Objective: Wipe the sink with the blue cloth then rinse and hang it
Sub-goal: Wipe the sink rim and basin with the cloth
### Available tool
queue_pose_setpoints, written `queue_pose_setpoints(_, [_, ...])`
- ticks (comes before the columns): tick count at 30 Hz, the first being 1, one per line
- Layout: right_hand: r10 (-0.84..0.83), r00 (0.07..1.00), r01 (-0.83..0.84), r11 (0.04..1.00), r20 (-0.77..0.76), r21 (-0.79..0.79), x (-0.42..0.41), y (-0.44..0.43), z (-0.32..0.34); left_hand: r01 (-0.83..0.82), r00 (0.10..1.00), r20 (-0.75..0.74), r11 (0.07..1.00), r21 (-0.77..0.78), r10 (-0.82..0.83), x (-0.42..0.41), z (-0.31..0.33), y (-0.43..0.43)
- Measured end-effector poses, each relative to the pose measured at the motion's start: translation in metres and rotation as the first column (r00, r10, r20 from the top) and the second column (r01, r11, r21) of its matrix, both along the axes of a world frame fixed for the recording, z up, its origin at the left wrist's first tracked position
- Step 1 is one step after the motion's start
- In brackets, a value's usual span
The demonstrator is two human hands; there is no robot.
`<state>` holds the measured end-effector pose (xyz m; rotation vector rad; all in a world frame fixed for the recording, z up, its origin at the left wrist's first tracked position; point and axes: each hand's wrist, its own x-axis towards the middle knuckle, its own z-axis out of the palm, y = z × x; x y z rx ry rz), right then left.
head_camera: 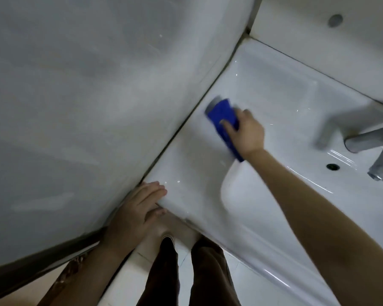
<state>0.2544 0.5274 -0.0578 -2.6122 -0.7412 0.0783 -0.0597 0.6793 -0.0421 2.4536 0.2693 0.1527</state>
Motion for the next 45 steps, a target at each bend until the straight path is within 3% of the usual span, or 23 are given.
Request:
queue_pose_setpoints(2, [-0.134, 0.991, 0.135, 0.99, 0.018, -0.038, 0.051, -0.003, 0.007, -0.006, 1.0, -0.003, 1.0, 0.005, 0.006, 0.0, -0.001, -0.001])
queue_pose_setpoints(6, [-0.136, 0.991, 0.135, 0.99, -0.016, -0.049, 0.049, 0.009, 0.009, 0.001, 1.0, -0.015, 1.0, 0.025, -0.001, 0.002, -0.001, -0.002])
queue_pose_setpoints(12, [0.181, 0.963, -0.175, 0.983, -0.198, 0.05, -0.102, -0.017, 0.005, 0.0, 0.998, -0.064, 0.999, 0.037, 0.003, 0.003, 0.008, -0.002])
queue_pose_setpoints(15, [0.356, 0.886, -0.337, 0.934, -0.298, 0.114, -0.152, -0.032, 0.008, -0.01, 0.991, -0.13, 0.998, 0.067, 0.018, 0.0, 0.009, -0.004])
queue_pose_setpoints(19, [0.411, 0.718, -0.446, 0.891, -0.562, 0.083, -0.135, -0.078, 0.024, -0.01, 0.989, -0.148, 0.997, 0.07, 0.021, 0.002, 0.013, -0.004])
queue_pose_setpoints(23, [0.254, 0.542, -0.396, 0.918, -0.801, 0.023, -0.115, -0.153, 0.045, -0.002, 0.99, -0.139, 1.0, 0.019, 0.005, 0.006, 0.014, -0.001])
queue_pose_setpoints(25, [0.191, 0.505, -0.318, 0.948, -0.842, 0.025, -0.117, -0.156, 0.052, -0.002, 0.99, -0.141, 1.0, 0.003, 0.002, 0.004, 0.013, -0.002])
queue_pose_setpoints(28, [0.153, 0.547, -0.26, 0.966, -0.823, 0.007, -0.131, -0.109, 0.054, 0.017, 0.99, -0.139, 1.0, 0.0, -0.017, 0.002, 0.013, 0.001])
queue_pose_setpoints(33, [0.184, 0.78, -0.175, 0.982, -0.598, 0.073, -0.176, -0.014, 0.053, 0.059, 0.985, -0.168, 0.997, 0.053, -0.049, 0.004, 0.011, 0.005])
queue_pose_setpoints(36, [0.121, 0.77, -0.085, 0.993, -0.626, 0.087, -0.182, -0.028, 0.052, 0.078, 0.984, -0.165, 0.995, 0.066, -0.066, 0.005, 0.011, 0.004])
queue_pose_setpoints(42, [-0.059, 0.708, 0.082, 0.997, -0.704, -0.001, -0.193, -0.14, 0.063, 0.066, 0.995, -0.08, 0.996, 0.056, -0.061, 0.005, 0.006, 0.004])
queue_pose_setpoints(45, [-0.066, 0.723, 0.107, 0.994, -0.688, 0.016, -0.194, -0.11, 0.059, 0.057, 0.998, -0.029, 0.997, 0.059, -0.055, 0.004, 0.005, 0.002])
